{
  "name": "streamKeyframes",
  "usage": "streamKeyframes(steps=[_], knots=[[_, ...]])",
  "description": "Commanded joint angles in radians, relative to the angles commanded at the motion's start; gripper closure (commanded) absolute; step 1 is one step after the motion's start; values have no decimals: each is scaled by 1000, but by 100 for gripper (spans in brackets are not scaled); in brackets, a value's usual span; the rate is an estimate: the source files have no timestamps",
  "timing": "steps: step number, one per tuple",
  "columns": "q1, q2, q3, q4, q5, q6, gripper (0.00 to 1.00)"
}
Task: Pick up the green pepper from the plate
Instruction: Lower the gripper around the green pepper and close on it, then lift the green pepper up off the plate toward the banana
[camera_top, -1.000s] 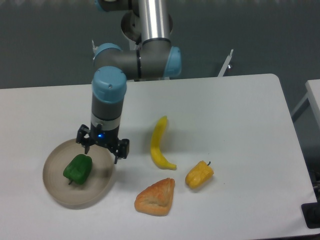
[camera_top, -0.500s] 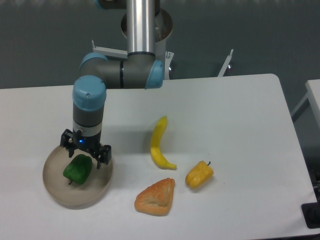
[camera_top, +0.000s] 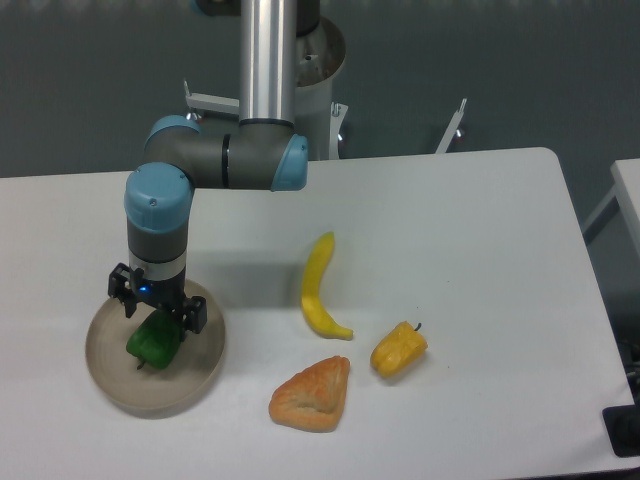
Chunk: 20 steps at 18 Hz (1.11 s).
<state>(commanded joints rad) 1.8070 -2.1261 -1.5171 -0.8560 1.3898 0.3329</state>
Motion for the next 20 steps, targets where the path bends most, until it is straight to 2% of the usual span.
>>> streamKeyframes(steps=[2,5,8,10,13,16,18,20], knots=[[0,-5,5,2,14,5,2],[-2,-5,9,0,14,8,30],[-2,-3,9,0,12,14,53],[-2,-2,9,2,14,14,61],[0,1,9,0,11,15,67],[6,12,20,0,9,20,67],[20,32,29,-6,11,37,67],[64,64,29,-17,14,95,67]])
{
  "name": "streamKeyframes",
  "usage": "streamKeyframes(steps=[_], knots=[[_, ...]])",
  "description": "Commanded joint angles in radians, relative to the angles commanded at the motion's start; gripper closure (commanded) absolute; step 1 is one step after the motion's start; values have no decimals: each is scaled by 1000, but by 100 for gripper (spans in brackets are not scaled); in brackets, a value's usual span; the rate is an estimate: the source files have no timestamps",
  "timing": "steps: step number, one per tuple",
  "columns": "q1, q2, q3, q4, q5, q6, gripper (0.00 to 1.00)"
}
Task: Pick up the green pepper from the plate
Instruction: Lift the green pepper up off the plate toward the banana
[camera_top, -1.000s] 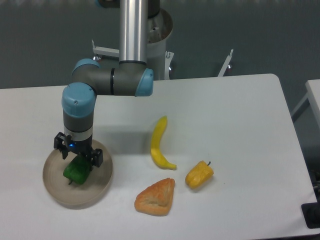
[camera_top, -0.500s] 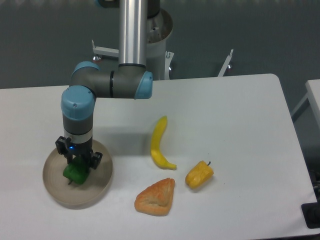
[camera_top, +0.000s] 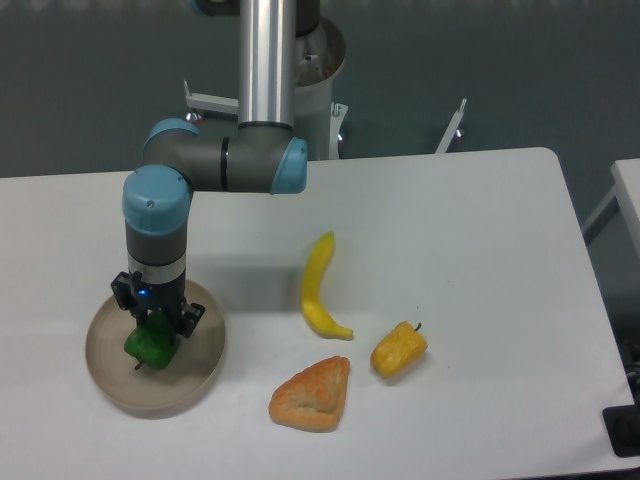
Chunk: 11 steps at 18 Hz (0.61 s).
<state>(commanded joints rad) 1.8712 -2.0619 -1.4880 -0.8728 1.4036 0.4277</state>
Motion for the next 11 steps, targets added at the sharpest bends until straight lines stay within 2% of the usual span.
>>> streamKeyframes(steps=[2,6,9,11], knots=[[49,40,-6,-14,2,80,67],[172,89,-17,-113,3,294,67],[271,118,-17,-193,15,518,67],[334,129,-14,-210,60,629,67]])
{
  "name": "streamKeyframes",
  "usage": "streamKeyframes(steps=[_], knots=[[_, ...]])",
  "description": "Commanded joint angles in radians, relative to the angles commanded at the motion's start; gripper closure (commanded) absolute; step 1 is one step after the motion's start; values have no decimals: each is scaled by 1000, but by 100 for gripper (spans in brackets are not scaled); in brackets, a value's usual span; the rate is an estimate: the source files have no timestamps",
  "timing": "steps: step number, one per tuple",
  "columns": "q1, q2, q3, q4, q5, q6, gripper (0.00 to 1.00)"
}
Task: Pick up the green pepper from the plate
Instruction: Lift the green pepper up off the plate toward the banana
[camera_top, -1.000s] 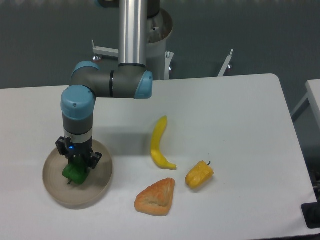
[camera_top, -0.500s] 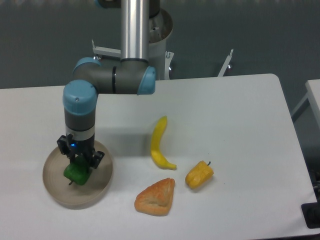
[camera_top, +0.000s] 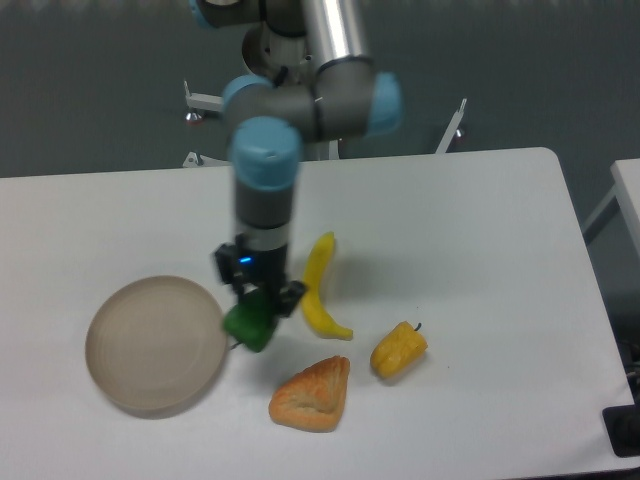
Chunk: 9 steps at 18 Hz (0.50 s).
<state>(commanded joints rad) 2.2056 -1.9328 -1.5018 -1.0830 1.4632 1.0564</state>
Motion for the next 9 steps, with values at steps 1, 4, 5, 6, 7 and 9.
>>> streamKeyframes(steps=[1,4,5,6,7,9], knots=[[23,2,-2,0,14,38,67],[78,0,5,2,31,143,67],[91,0,11,2,31,163,67],[94,0,11,8,32,172,67],[95,-2,11,12,40,174,67],[95,-3,12,14,55,174,67]])
